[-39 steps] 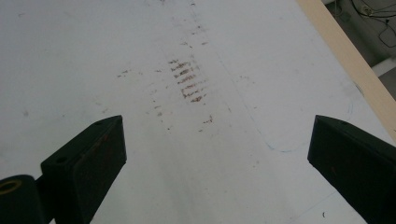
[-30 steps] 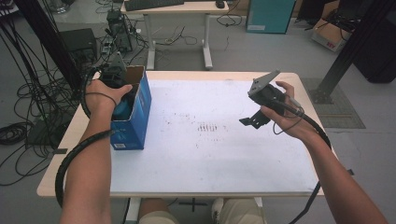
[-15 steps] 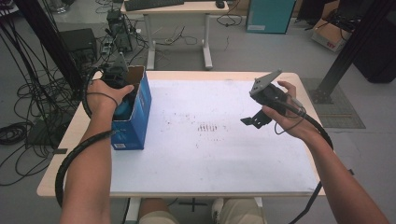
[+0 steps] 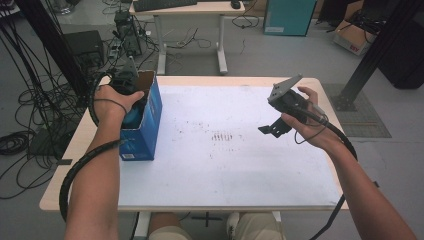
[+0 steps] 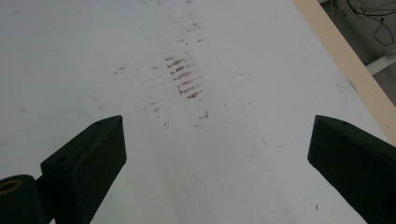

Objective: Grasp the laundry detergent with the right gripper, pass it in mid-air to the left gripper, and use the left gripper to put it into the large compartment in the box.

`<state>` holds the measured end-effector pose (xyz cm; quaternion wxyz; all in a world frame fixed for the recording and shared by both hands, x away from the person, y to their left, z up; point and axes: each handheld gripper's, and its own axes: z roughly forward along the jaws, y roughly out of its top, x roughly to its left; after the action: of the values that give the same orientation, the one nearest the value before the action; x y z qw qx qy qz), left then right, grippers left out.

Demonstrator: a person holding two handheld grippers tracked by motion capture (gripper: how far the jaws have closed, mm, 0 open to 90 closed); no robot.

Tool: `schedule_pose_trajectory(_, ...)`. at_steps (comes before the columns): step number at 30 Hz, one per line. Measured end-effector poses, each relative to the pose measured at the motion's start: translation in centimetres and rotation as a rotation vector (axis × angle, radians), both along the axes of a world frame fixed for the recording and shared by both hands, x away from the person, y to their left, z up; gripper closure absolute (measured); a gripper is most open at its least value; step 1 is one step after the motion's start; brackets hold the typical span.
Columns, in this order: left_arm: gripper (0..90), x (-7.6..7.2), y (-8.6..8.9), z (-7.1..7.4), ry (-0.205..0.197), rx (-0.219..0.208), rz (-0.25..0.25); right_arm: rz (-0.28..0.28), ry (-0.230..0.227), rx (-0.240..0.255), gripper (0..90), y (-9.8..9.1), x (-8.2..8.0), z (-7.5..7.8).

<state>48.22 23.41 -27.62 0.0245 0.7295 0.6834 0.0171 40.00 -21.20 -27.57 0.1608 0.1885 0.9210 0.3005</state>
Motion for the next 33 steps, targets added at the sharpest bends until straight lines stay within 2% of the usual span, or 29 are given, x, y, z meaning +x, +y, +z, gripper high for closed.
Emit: schedule_pose_trajectory(33, 35.6, -0.09, -0.12, 0.00, -0.003, -0.001, -0.001, -0.002, 0.005, -0.002, 4.4, -0.20, -0.08, 0.03)
